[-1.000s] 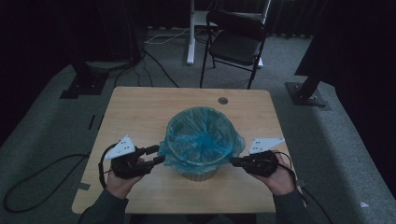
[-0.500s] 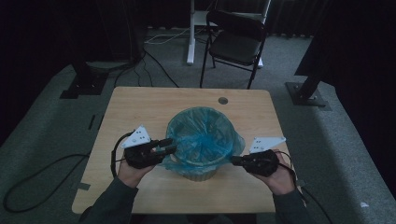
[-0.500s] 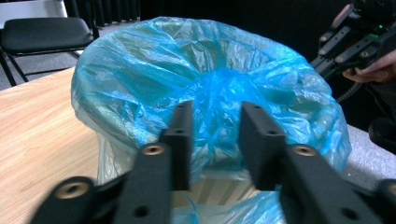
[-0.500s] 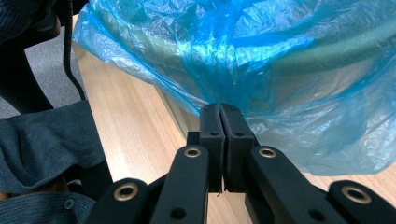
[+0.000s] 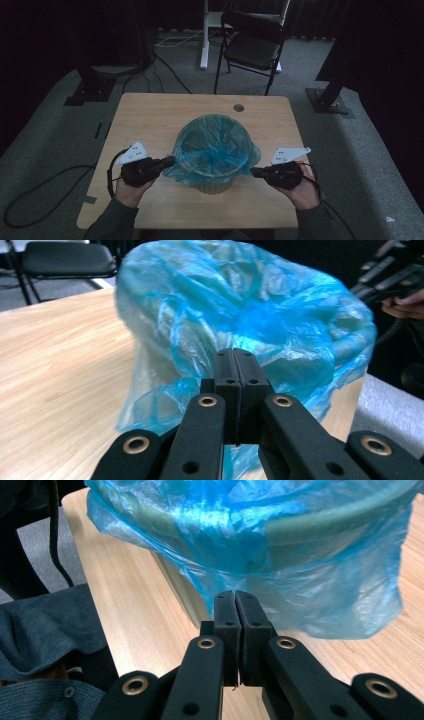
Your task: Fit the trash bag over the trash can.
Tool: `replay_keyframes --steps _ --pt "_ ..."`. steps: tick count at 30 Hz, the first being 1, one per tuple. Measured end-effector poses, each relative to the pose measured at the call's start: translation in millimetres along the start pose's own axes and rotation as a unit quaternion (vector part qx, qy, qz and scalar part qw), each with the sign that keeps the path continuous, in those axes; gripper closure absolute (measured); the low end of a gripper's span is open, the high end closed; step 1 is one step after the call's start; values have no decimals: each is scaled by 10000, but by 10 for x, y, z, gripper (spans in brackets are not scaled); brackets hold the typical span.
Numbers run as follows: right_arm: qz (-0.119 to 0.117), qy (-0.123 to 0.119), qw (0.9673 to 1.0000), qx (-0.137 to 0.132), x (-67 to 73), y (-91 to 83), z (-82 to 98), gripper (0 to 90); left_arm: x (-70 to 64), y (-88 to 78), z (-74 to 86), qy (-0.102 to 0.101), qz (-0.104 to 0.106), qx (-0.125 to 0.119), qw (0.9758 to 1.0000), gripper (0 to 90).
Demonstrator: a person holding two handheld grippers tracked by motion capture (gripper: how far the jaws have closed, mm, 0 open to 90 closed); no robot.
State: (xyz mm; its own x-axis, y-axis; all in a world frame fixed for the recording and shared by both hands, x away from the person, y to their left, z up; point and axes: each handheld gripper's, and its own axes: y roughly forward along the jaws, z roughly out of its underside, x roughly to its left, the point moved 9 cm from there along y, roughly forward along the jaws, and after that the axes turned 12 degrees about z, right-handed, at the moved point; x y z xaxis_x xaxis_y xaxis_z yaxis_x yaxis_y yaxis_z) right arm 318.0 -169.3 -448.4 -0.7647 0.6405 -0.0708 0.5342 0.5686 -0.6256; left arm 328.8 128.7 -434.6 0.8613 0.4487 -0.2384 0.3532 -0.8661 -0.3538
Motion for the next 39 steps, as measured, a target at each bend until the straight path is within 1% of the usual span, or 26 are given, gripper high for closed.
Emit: replay_keyframes --steps 2,3,4,6,8,11,15,17,18,19,20,23,25,26,27,29,30,33,35,37,39 --pt "7 19 10000 -72 -5 -22 -22 831 32 -26 3 -63 -73 -59 9999 823" --pt "24 47 9999 -133 -9 -34 -42 769 35 -35 5 -74 -90 -74 9999 782" --pt "54 65 9998 -170 -15 -40 -55 736 29 -42 8 -95 -61 -114 9999 751" --pt "43 94 9997 -243 -21 -55 -82 707 -8 -43 34 -55 52 -105 9999 700" --pt "39 90 9995 -290 -26 -52 -100 676 -70 5 97 -11 226 32 9997 658" --pt "38 61 9994 -341 -16 -27 -119 619 -125 104 178 42 395 188 9990 618" --pt "141 105 9989 -425 -38 -13 -164 614 -177 244 286 17 641 387 9972 607" --pt "123 148 9990 -410 -60 1 -176 613 -207 312 344 64 716 534 9960 601" --pt "70 150 9993 -348 -61 21 -170 597 -224 346 369 75 752 589 9954 601" --pt "-38 152 9996 -226 -50 54 -150 587 -239 386 398 98 787 658 9947 601" --pt "-70 108 9999 -102 -37 105 -120 588 -247 411 415 101 802 696 9943 600" --pt "-112 68 9999 91 -9 215 -50 698 -262 514 504 103 866 925 9919 608" --pt "-96 71 9997 206 -5 276 -7 791 -242 582 580 133 792 1098 9907 648" --pt "-90 75 9996 258 -9 296 12 829 -233 608 616 108 793 1158 9900 680" --pt "-69 95 9995 304 -19 313 28 866 -225 628 651 65 803 1206 9894 722" --pt "-47 129 9991 407 -39 328 64 895 -192 648 708 47 687 1335 9887 833" --pt "-47 140 9988 469 -48 330 86 896 -169 646 729 35 631 1392 9882 862" --pt "-31 211 9979 610 -75 332 158 890 -124 626 743 -51 557 1383 9888 872" --pt "-56 261 9973 689 -86 331 211 861 -87 603 746 -97 461 1372 9894 872" --pt "-32 287 9967 763 -102 326 262 808 -49 570 736 -132 339 1331 9904 872" --pt "-43 311 9969 726 -122 290 283 766 -25 523 707 -131 256 1227 9920 867"
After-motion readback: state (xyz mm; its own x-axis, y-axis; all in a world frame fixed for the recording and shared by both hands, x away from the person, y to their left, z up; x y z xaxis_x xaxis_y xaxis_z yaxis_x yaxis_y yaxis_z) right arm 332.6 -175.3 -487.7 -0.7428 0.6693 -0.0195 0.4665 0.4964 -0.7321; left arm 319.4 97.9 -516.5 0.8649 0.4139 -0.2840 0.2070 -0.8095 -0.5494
